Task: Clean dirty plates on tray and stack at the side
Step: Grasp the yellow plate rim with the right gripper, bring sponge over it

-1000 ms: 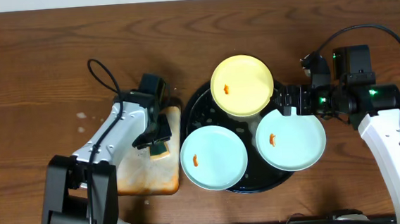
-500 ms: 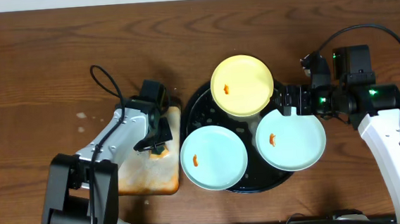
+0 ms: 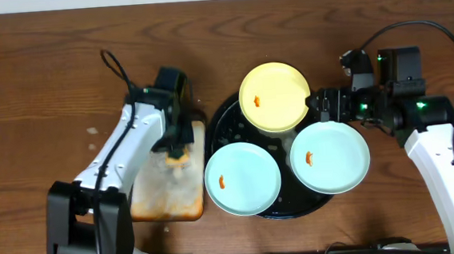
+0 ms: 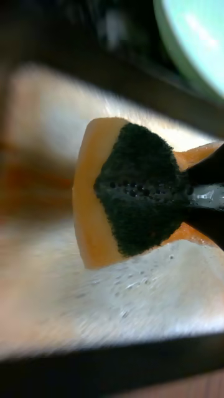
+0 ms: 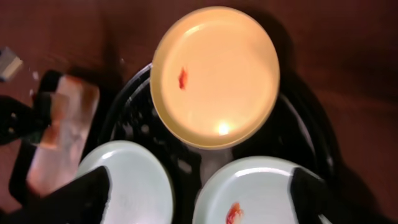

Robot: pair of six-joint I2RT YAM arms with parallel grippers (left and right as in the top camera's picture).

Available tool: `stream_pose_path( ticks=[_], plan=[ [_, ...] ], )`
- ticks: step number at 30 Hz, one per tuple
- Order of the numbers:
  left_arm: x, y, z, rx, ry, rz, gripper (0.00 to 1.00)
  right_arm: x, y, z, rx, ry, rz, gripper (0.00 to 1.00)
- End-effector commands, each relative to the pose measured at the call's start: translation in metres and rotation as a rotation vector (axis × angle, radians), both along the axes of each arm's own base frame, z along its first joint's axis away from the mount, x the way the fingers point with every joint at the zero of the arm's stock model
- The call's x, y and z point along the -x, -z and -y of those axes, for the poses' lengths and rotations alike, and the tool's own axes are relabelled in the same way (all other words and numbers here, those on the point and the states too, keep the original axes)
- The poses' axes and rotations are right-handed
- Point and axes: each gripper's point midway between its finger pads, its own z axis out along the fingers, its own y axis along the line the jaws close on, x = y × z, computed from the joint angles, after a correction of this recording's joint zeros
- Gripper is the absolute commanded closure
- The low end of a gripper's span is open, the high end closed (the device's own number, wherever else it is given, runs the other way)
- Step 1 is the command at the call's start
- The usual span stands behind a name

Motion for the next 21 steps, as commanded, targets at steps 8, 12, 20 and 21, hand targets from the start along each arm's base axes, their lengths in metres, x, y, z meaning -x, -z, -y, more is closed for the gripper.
stream_pose_path(
  ticks=[8,12,20,21],
  plan=[
    [-0.061,-0.077,0.041,0.163,0.063,0.249,0.93,-0.048,0.015,0.005,0.17,0.049,0.114,0.25],
    [-0.083,-0.091,0.073,0.221,0.118,0.371,0.93,-0.067,0.045,0.004,0.182,0.065,0.079,0.32],
    [-0.107,-0.088,0.142,0.311,0.197,0.492,0.93,-0.087,0.101,0.005,0.189,0.105,-0.008,0.52],
    [-0.108,-0.085,0.148,0.317,0.197,0.493,0.93,-0.089,0.107,0.007,0.201,0.111,-0.012,0.54]
  ],
)
